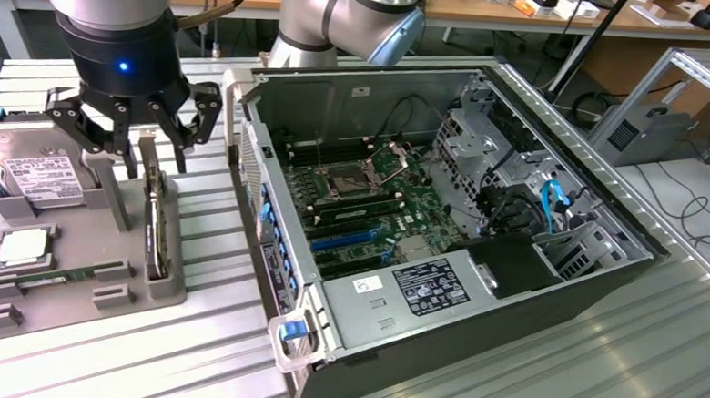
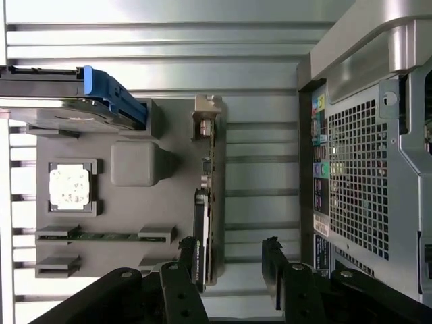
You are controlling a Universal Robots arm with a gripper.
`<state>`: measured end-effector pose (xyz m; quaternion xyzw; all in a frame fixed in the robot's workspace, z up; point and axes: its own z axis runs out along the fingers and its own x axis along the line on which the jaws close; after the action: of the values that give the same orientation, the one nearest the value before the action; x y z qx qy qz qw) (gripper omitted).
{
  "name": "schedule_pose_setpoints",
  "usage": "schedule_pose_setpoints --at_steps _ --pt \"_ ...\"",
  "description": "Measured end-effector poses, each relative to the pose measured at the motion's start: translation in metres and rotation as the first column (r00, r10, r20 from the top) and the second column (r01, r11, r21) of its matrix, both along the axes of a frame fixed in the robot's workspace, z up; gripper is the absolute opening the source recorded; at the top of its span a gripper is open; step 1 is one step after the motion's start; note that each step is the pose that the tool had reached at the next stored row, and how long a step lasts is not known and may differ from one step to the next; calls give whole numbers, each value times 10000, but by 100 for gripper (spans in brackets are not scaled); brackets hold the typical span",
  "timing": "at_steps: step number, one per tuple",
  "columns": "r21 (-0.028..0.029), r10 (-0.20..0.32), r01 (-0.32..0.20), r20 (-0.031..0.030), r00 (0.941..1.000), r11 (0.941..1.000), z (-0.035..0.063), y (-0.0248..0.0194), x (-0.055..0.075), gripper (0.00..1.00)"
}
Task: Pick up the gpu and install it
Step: 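Pick up the gpu and move the gpu toward the slot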
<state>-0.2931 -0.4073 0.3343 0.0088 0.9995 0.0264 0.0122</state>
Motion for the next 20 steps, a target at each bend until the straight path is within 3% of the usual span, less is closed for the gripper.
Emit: schedule_pose_setpoints --at_steps 20 --pt "-1 0 0 0 10000 10000 -107 -1 -10 51"
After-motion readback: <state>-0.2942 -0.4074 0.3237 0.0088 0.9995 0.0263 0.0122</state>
